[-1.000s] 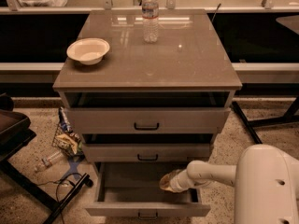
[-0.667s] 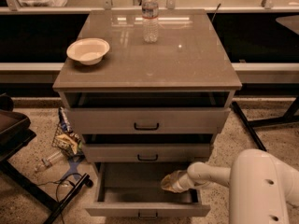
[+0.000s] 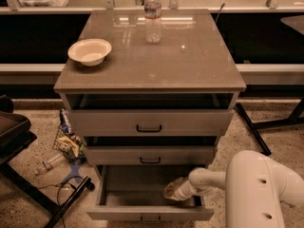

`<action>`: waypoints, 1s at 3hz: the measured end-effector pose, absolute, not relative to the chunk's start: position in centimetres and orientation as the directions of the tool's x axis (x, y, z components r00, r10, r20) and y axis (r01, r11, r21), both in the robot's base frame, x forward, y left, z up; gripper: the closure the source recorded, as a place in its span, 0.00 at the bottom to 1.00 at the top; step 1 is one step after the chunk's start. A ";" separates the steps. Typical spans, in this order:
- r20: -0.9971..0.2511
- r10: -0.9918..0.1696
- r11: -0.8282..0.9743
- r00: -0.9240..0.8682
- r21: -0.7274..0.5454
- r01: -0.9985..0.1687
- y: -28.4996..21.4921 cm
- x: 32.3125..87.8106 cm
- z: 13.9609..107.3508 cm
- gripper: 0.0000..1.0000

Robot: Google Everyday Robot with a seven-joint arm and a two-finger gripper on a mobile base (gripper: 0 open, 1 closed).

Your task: Open bottom drawer

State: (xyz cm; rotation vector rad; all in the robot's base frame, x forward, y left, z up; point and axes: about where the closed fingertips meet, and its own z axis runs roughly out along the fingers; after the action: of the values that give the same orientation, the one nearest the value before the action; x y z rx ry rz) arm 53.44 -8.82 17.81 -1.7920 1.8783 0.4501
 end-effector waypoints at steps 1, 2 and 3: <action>-0.544 -0.837 0.087 -0.047 -0.048 -0.995 -9.8 50.4 16.8 1.00; -0.521 -0.849 0.102 -0.087 0.000 -0.995 -11.0 47.0 16.1 1.00; -0.521 -0.849 0.102 -0.087 0.000 -0.995 -11.0 47.0 16.1 1.00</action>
Offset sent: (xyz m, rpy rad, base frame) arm -0.1162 -0.0378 -0.0237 -0.0792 0.1790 -0.0434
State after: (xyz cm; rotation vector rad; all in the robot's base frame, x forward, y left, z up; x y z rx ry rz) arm 46.96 -10.97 16.13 -1.8028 1.9962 0.5066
